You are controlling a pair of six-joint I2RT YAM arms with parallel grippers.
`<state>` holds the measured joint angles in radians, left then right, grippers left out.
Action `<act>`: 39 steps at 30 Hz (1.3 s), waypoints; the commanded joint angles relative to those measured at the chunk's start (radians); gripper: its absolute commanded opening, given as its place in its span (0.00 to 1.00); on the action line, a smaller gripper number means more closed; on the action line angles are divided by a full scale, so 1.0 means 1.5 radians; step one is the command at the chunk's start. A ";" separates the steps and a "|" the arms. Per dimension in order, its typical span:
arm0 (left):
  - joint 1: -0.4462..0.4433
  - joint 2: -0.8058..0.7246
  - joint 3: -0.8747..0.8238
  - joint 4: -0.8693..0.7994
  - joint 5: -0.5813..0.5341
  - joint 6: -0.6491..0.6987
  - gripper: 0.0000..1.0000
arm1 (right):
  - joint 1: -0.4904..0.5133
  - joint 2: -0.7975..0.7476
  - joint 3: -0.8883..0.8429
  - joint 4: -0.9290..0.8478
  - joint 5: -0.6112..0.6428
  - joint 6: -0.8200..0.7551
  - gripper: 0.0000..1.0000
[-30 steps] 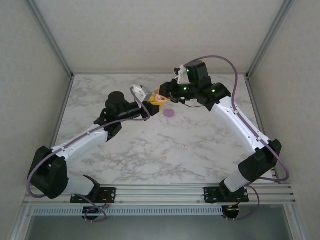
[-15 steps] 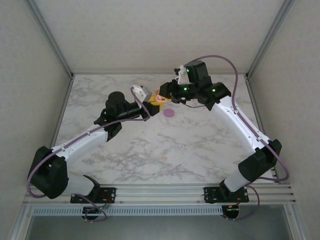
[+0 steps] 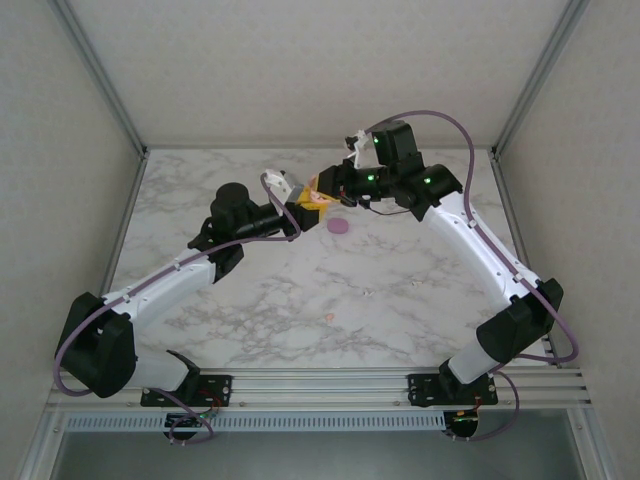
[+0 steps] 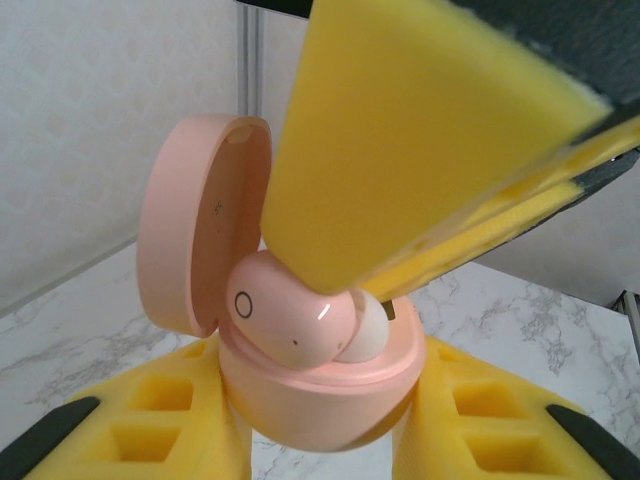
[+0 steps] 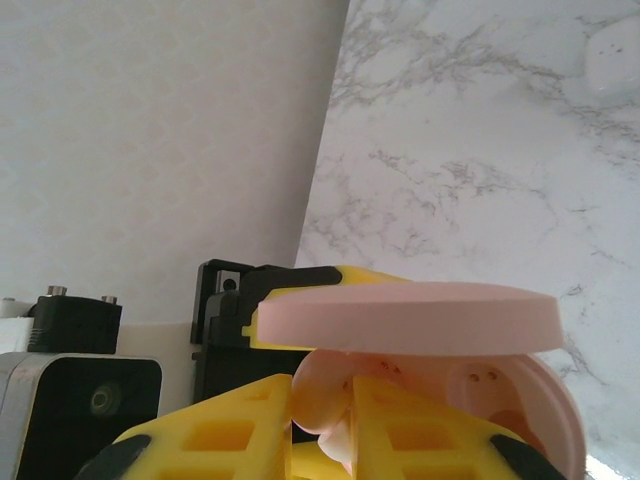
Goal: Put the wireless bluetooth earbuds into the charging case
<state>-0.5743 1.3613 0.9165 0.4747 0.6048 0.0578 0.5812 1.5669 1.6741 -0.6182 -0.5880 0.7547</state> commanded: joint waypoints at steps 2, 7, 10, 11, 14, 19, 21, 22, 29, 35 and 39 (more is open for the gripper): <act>-0.004 -0.013 0.034 0.067 0.003 -0.013 0.24 | 0.007 -0.006 -0.010 -0.036 0.004 -0.008 0.24; -0.005 -0.017 0.033 0.067 0.011 -0.014 0.24 | 0.006 0.001 0.002 -0.079 0.070 -0.034 0.26; -0.005 -0.021 0.031 0.066 0.009 -0.015 0.24 | 0.007 0.002 0.011 -0.077 0.072 -0.036 0.27; -0.005 -0.021 0.032 0.066 0.010 -0.015 0.24 | 0.006 0.001 0.015 -0.082 0.080 -0.041 0.27; -0.005 -0.022 0.032 0.065 0.009 -0.015 0.24 | 0.006 0.000 0.027 -0.086 0.067 -0.047 0.29; -0.005 -0.020 0.032 0.066 0.008 -0.015 0.24 | 0.007 -0.009 0.036 -0.110 0.075 -0.056 0.33; -0.005 -0.021 0.032 0.068 0.008 -0.016 0.24 | 0.006 -0.013 0.039 -0.113 0.077 -0.056 0.34; -0.005 -0.020 0.032 0.067 0.008 -0.016 0.24 | 0.007 -0.015 0.039 -0.112 0.077 -0.056 0.34; -0.005 -0.023 0.033 0.060 0.009 -0.012 0.24 | 0.006 -0.019 0.050 -0.114 0.087 -0.060 0.32; -0.005 -0.020 0.035 0.059 0.016 -0.016 0.24 | 0.007 0.006 0.071 -0.115 0.079 -0.065 0.30; -0.005 -0.020 0.036 0.056 0.019 -0.016 0.24 | 0.007 0.017 0.078 -0.107 0.065 -0.065 0.23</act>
<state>-0.5751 1.3613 0.9279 0.4976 0.6090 0.0479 0.5877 1.5665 1.7603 -0.7547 -0.4789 0.6712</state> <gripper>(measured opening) 0.334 0.244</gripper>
